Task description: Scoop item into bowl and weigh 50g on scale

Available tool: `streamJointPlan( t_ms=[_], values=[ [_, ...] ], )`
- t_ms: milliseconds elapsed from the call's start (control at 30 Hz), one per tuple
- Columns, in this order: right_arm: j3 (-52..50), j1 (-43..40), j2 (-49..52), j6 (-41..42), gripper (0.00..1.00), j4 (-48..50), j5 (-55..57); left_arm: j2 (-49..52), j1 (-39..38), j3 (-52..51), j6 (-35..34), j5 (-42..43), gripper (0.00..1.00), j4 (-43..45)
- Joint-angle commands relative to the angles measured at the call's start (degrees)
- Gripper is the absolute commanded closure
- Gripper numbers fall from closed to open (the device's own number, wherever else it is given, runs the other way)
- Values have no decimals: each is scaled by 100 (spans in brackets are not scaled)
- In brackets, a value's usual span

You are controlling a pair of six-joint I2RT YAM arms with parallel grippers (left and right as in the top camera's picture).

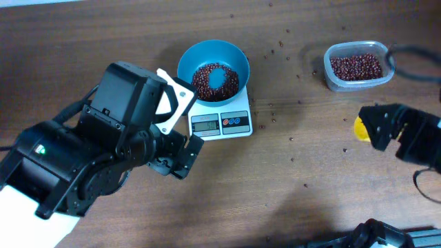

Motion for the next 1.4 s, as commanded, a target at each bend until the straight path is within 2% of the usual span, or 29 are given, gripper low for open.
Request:
streamJointPlan(
  t_ms=[0,133,333,467,633,933,1367],
  values=[
    [-52,433,-671,-428,1,210,-11,-17,24,81,46,-35,1,9],
    [-960,1191,-1727,308,1,1060,684,-17,24,81,46,-35,1,9],
    [-3154,1770,-3451,321,1,3582,1200,-17,24,81,46,-35,1,9],
    [-3858,2332,-3932,319,1,4339,1757,-17,24,81,46,-35,1,9],
    [-4057,2511,-3932,315,1,4363,2199,-17,24,81,46,-35,1,9],
    [-4577,2503,-3932,295,1,4295,2203,-17,24,81,46,-35,1,9],
    [-4599,2503,-3934,297,1,4120,2203,-17,24,81,46,-35,1,9]
  ],
)
